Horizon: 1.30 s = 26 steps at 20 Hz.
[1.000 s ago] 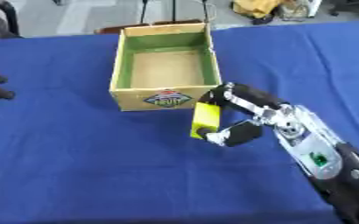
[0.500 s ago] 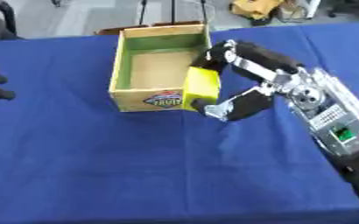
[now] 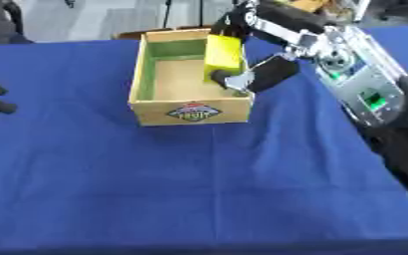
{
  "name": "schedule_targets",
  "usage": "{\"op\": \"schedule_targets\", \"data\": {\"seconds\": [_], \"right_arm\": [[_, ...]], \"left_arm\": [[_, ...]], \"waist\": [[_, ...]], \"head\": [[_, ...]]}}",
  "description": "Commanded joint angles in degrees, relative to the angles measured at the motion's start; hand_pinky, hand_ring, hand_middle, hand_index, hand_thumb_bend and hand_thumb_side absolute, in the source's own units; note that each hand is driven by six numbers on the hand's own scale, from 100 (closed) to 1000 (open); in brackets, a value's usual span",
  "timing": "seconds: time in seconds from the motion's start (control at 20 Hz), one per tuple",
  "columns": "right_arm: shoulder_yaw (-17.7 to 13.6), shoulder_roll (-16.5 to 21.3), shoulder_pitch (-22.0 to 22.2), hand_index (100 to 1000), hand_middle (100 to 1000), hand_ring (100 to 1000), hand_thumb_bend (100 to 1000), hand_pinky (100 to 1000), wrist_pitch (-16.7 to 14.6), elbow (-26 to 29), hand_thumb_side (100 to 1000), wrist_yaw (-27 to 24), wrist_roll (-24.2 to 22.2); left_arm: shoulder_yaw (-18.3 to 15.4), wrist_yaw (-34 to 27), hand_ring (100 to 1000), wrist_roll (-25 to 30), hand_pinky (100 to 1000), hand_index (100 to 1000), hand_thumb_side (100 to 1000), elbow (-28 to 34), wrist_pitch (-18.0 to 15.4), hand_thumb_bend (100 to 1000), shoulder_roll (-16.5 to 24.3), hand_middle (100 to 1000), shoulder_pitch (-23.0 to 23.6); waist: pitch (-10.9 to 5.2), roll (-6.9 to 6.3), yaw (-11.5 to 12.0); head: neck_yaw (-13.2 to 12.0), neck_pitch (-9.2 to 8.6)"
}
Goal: Pick up objects on the table and place them in the box.
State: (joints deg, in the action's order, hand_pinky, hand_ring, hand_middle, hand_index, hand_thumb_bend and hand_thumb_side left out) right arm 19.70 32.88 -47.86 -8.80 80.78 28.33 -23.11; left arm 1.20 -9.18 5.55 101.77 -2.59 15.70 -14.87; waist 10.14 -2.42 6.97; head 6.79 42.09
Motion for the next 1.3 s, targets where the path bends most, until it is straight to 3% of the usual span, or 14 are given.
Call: {"op": "schedule_targets", "data": {"seconds": [0.05,0.4,1.05,1.15,1.2,1.3], "right_arm": [[-1.9,-3.3,-2.8,692,471,582,227,650,-1.6,-8.3,402,5.0,0.8],[-5.9,-8.9,-6.4,699,480,595,221,679,-4.3,-22.0,404,13.7,5.4],[-9.4,-10.7,-7.2,779,577,669,224,727,-5.8,-32.8,442,21.3,8.3],[-9.5,-10.8,-7.1,813,612,689,247,737,-6.0,-33.6,458,21.9,7.3],[-9.5,-10.8,-7.1,879,707,743,332,765,-6.2,-33.9,518,22.0,6.6],[-9.5,-10.9,-7.1,910,770,786,421,792,-6.7,-34.1,560,22.2,4.7]], "left_arm": [[0.4,-0.5,532,0.7,709,744,887,1.0,0.0,799,0.5,610,-1.3],[1.5,-1.1,531,1.7,708,744,885,1.2,0.2,801,-0.3,609,-2.7],[1.8,-1.2,529,2.0,708,743,886,1.2,0.3,804,-0.5,608,-3.0],[1.8,-1.2,529,2.1,708,743,886,1.2,0.3,804,-0.6,608,-3.0],[1.8,-1.2,528,2.1,708,743,885,1.2,0.3,805,-0.6,608,-3.0],[1.8,-1.2,528,2.1,708,743,885,1.2,0.3,804,-0.6,608,-3.0]], "waist": [[-1.12,-0.20,0.8],[-0.70,-0.45,4.0],[-0.17,-0.34,5.4],[-0.19,-0.32,5.4],[-0.20,-0.32,5.4],[-0.26,-0.34,5.3]], "head": [[1.2,0.06],[3.7,-0.67],[4.8,-1.21],[4.8,-1.22],[4.7,-1.25],[4.7,-1.26]]}}
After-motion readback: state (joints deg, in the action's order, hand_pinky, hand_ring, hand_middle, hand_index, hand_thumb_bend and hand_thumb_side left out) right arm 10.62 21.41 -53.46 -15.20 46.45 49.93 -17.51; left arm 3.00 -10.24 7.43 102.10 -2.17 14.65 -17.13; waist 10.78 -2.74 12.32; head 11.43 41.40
